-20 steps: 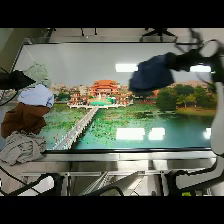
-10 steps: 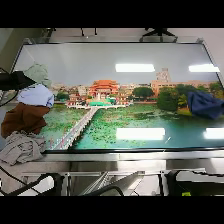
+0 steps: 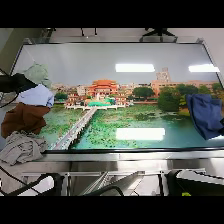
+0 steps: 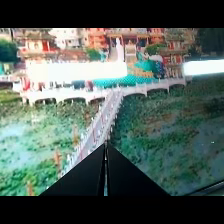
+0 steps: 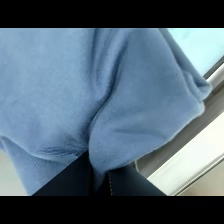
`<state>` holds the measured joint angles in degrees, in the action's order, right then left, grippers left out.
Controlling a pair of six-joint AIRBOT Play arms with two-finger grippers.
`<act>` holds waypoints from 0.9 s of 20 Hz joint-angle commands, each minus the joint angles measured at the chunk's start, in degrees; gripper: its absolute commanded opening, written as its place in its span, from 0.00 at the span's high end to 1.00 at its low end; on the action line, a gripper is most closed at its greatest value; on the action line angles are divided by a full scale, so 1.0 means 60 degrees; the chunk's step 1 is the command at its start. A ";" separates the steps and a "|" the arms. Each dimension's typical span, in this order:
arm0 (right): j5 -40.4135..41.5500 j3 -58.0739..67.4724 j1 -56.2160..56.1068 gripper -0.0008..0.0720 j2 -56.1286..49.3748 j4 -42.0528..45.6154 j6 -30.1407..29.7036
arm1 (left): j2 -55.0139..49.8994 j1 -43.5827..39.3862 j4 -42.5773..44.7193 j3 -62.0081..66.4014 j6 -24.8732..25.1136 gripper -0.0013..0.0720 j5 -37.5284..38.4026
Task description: Fold the shirts.
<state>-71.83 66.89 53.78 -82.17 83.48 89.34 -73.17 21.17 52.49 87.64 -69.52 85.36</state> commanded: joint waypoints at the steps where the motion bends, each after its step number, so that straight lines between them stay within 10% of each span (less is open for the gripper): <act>1: 0.0430 -0.0168 0.0131 0.96 0.0018 0.0022 -0.0270 | 0.0007 0.0011 0.0000 -0.0004 0.0004 0.97 0.0073; 2: 0.0433 -0.0171 0.0131 0.94 0.0018 0.0022 -0.0255 | 0.0007 0.0007 0.0000 -0.0004 0.0000 0.97 0.0073; 5: 0.0175 -0.0168 0.0131 0.45 0.0022 0.0033 -0.0248 | 0.0007 0.0011 0.0000 -0.0004 0.0004 0.97 0.0062; 18: -0.1308 0.0943 -0.0146 0.47 0.2098 0.0805 0.1435 | 0.0007 0.0011 -0.0025 0.0000 -0.0251 0.96 0.0044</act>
<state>-79.33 70.91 53.74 -73.45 92.01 96.53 -73.17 21.17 52.45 87.64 -70.52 85.47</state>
